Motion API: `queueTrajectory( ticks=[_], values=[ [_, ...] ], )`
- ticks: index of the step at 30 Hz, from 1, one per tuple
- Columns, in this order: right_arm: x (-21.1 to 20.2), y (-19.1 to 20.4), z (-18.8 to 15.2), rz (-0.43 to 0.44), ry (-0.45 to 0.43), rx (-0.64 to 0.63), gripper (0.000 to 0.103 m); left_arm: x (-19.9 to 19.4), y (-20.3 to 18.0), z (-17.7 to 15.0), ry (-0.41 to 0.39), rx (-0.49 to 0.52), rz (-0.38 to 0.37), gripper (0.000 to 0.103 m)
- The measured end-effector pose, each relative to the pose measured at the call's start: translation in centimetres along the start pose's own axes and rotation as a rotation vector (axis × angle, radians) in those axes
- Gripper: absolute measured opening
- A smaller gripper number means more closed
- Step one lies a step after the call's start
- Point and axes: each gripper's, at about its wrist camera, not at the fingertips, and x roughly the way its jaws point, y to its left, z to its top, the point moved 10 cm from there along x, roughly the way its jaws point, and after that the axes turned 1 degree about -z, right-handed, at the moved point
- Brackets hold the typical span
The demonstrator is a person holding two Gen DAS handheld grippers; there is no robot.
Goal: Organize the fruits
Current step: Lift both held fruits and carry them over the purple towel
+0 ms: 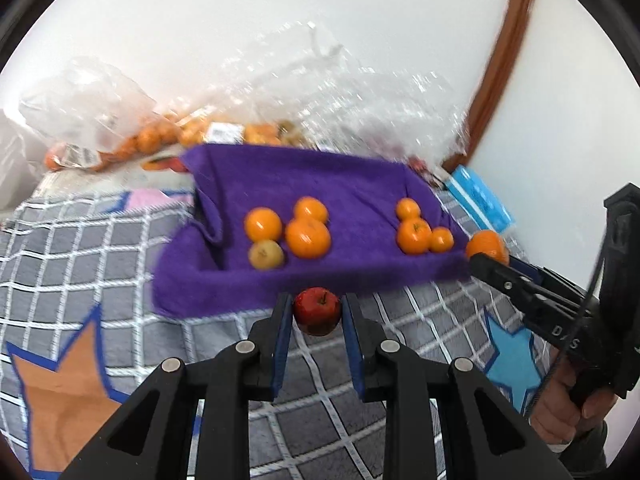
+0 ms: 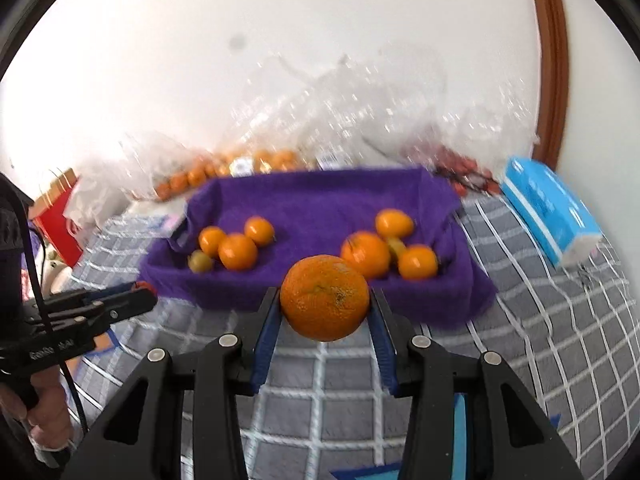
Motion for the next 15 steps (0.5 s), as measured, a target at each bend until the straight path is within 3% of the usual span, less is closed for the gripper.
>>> queueTrajectory(
  ticks=[7, 15],
  values=[
    [1.0, 1.1, 4.1, 0.038, -0.050, -0.008, 0.043, -0.8, 2.2, 3.7, -0.058, -0.079, 0.054, 0.024],
    [4.9, -0.2, 6.5, 0.041, -0.022, 0.008, 0.043, 1.5, 2.8, 6.9, -0.106, -0.131, 0.051, 0.024]
  ],
)
